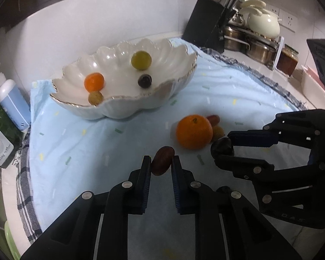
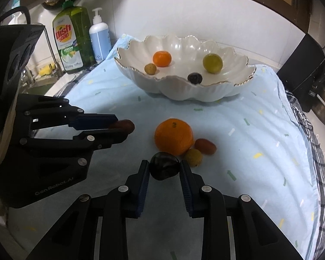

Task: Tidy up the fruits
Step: 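Carry the red date and dark plum into the white bowl and open both tools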

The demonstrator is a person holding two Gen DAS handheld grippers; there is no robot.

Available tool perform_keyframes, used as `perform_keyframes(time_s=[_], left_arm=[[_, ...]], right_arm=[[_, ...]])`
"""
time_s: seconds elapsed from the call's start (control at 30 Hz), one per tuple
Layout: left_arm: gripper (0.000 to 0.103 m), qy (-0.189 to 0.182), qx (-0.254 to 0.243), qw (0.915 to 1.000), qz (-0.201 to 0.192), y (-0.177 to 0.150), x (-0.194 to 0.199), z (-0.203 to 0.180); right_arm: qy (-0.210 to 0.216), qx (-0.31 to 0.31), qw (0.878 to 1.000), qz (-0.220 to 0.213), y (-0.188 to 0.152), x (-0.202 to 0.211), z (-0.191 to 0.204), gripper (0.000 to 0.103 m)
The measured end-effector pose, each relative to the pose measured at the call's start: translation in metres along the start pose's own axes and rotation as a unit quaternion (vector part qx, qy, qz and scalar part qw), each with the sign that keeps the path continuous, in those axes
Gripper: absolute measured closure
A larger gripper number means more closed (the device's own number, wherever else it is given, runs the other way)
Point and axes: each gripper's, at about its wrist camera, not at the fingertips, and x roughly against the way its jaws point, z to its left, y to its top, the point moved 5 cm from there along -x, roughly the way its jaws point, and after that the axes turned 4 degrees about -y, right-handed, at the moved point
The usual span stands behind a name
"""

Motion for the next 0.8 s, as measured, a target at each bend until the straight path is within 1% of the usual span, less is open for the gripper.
perform_keyframes(time_s=[0.33,0.6,0.8], left_arm=[[0.084,0.020,0.018,0.9986,-0.045,0.018,0.032,0.001],[0.084,0.032,0.033,0.9955,-0.083,0.036,0.056,0.004],[0.084,0.040,0.029,0.9924,-0.113,0.054,0.072,0.003]], right_arm=[[-0.006,-0.006,0.999,-0.046,0.020,0.027,-0.004,0.073],[-0.027,-0.025,0.994,-0.102,0.044,0.055,-0.018,0.073],[-0.044,-0.034,0.990,-0.133,0.063,0.066,-0.030,0.073]])
